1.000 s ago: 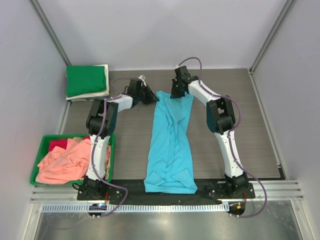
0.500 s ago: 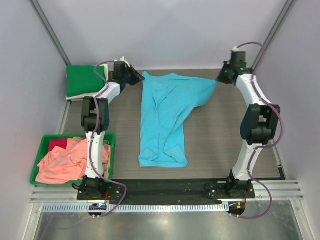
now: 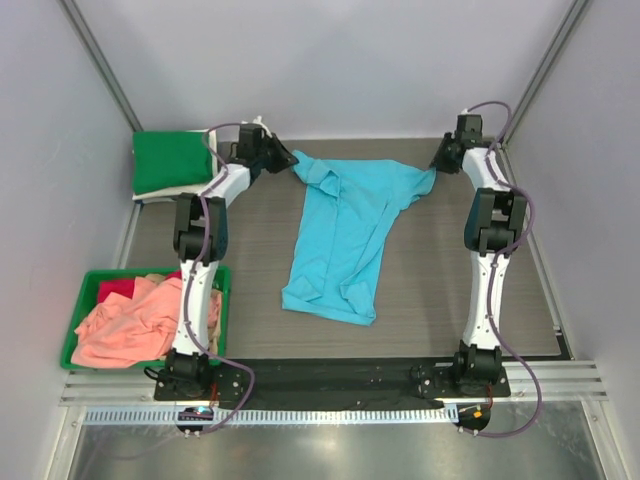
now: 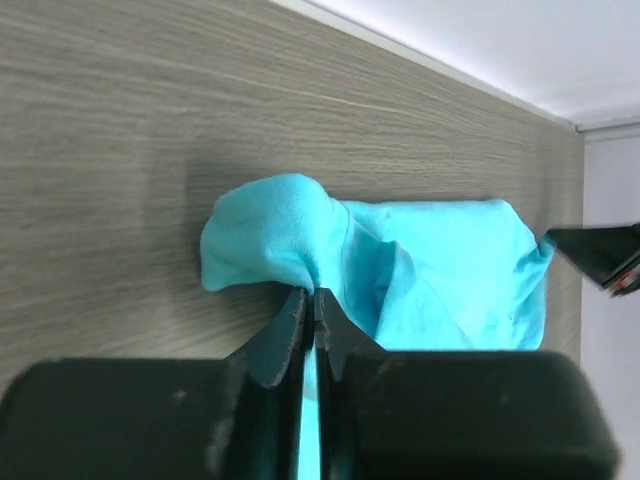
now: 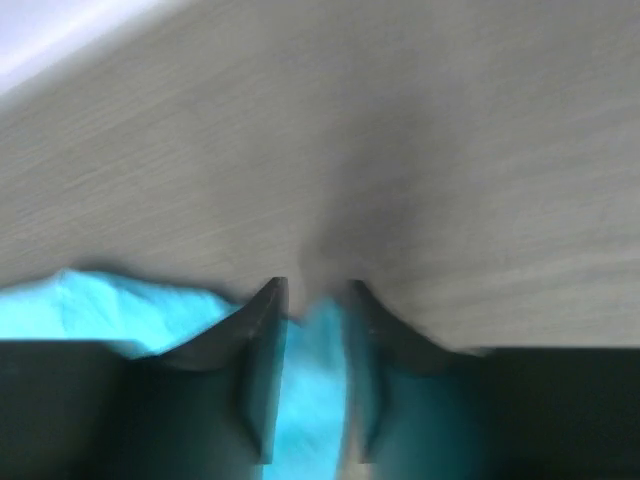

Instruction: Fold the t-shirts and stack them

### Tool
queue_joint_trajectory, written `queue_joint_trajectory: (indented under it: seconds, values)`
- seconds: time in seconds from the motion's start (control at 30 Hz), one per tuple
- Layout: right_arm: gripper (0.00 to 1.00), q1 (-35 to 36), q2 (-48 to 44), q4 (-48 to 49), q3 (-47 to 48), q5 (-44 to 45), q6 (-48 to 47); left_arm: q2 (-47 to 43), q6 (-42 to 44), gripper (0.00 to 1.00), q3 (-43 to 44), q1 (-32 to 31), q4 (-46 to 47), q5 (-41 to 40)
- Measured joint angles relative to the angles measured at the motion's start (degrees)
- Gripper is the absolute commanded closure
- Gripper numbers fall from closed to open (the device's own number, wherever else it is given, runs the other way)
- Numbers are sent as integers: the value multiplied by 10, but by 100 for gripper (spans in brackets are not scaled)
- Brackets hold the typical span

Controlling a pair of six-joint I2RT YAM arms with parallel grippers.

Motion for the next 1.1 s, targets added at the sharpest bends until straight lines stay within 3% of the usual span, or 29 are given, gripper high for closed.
queue_joint_trajectory:
  seconds: [0.03,0.07,0.13,0.17,0.23,0.37,0.53,0.67,0.77,0.93,1.1]
  values:
    - [44,0,13,-4,33,2,-2,7,1,78,11,-1,-1,1]
    - [30,0,23,-7,64,3,-5,12,5,47,19,-3,-4,2]
    - [28,0,28,-9,94,5,-3,18,14,27,31,-7,-13,3]
    - [27,0,25,-8,98,5,1,19,19,12,34,-9,-19,0]
    - [26,1,-3,9,61,5,10,19,31,0,35,-14,-25,-7]
    - [24,7,-116,31,-128,16,22,2,49,0,5,-25,-41,-33]
    - [23,19,-221,47,-267,20,37,-121,89,0,-128,-55,-98,-111]
    - [24,18,-238,64,-296,8,51,-261,99,7,-235,-123,-131,-178]
    - [24,13,-238,68,-311,-1,64,-341,98,10,-282,-213,-142,-225]
    - [24,8,-238,71,-333,-19,75,-366,81,10,-318,-355,-151,-273]
    - [24,6,-238,71,-345,-32,75,-366,41,10,-376,-371,-174,-283]
